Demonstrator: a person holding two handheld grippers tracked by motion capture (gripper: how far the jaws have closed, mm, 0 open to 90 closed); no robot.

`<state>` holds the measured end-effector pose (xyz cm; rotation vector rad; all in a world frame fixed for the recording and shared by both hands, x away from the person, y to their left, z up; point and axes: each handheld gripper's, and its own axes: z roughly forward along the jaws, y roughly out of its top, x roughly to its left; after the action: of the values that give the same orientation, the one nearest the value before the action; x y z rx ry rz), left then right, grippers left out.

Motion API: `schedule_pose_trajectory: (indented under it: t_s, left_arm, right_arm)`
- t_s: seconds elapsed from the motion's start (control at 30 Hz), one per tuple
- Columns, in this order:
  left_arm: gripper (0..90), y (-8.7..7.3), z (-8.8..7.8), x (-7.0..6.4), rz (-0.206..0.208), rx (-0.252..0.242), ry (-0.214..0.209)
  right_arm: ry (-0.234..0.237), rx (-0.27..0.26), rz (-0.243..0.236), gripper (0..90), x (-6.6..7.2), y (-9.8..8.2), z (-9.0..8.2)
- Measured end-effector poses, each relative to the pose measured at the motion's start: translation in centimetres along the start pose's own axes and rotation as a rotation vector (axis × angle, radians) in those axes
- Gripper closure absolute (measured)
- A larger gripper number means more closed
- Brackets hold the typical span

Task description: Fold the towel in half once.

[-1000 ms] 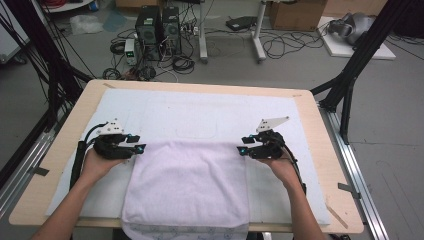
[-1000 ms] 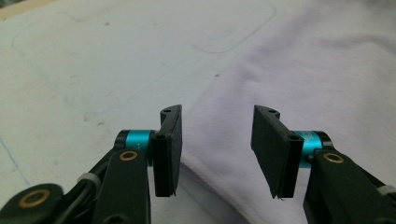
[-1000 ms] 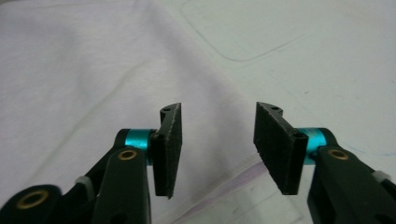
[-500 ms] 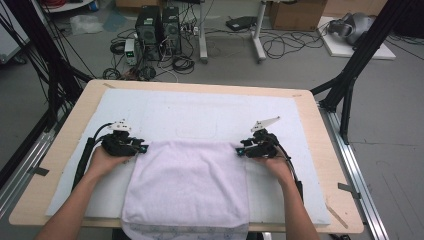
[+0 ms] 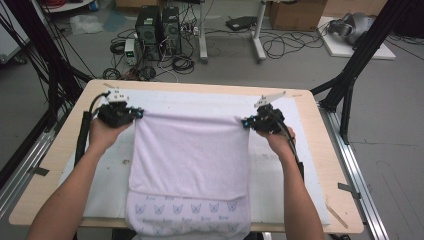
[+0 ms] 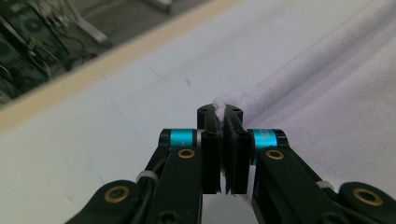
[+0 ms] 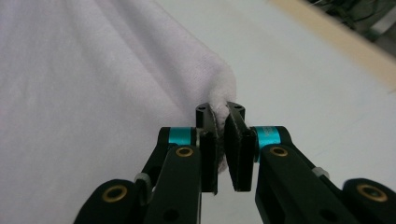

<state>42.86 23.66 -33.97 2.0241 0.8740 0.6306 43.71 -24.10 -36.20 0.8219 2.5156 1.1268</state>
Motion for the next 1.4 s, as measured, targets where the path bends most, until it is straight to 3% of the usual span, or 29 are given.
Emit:
schedule_pose_trajectory:
  t_s: [0.1, 0.2, 0.23, 0.27, 0.33, 0.43, 0.5, 0.53, 0.57, 0.7, 1.03, 1.17, 1.27, 1.4]
  left_arm:
    - [86.2, 3.3, -0.6, 1.1, 0.02, -0.035, 0.038]
    - [84.1, 5.1, -0.3, 1.8, 0.028, -0.048, 0.062]
    - [76.9, 5.2, 0.0, 1.8, 0.025, -0.042, 0.083]
    - [67.4, 5.0, 0.4, 1.9, 0.012, -0.024, 0.1]
    - [60.3, 3.8, 1.0, 2.1, -0.016, 0.012, 0.063]
    - [59.5, 1.2, 1.0, 2.1, -0.03, 0.014, 0.032]
    - [59.1, -0.6, 0.9, 2.0, -0.045, 0.028, 0.009]
    - [58.6, -1.3, 0.8, 1.9, -0.052, 0.03, -0.01]
    - [58.4, -1.8, 0.7, 1.8, -0.056, 0.029, -0.021]
    - [57.2, -3.9, -0.1, 0.6, -0.059, 0.007, -0.079]
    - [56.2, -8.3, -2.0, -3.2, -0.003, 0.003, -0.208]
    - [57.0, -9.5, -2.7, -4.3, 0.014, 0.008, -0.235]
    - [57.5, -10.1, -3.1, -4.9, 0.02, 0.011, -0.244]
    - [57.4, -10.7, -3.5, -5.7, 0.03, 0.004, -0.26]
  right_arm:
    - [-0.042, -0.037, -0.011, 84.9, -1.0, 2.9, -1.7]
    - [-0.079, -0.053, -0.026, 84.0, -1.7, 4.9, -2.7]
    - [-0.097, -0.057, -0.03, 79.4, -1.9, 5.2, -2.7]
    - [-0.114, -0.064, -0.017, 69.5, -2.0, 5.1, -2.6]
    - [-0.09, -0.064, 0.047, 61.3, -2.7, 4.4, -2.0]
    - [-0.079, -0.038, 0.066, 58.9, -2.6, 2.4, -1.0]
    - [-0.034, -0.006, 0.094, 55.2, -2.4, 1.3, -0.4]
    - [-0.028, 0.01, 0.088, 55.2, -2.0, 0.9, -0.1]
    - [-0.038, -0.005, 0.062, 55.7, -1.4, 0.5, -0.1]
    - [-0.002, -0.018, 0.043, 54.6, 0.1, -0.5, -0.2]
    - [0.066, -0.051, -0.02, 56.3, 5.1, -3.8, -1.4]
    - [0.101, -0.052, -0.032, 57.3, 6.6, -5.3, -1.6]
    - [0.136, 0.012, -0.046, 57.3, 7.5, -5.9, -1.4]
    - [0.139, -0.036, -0.06, 58.8, 8.4, -7.0, -1.4]
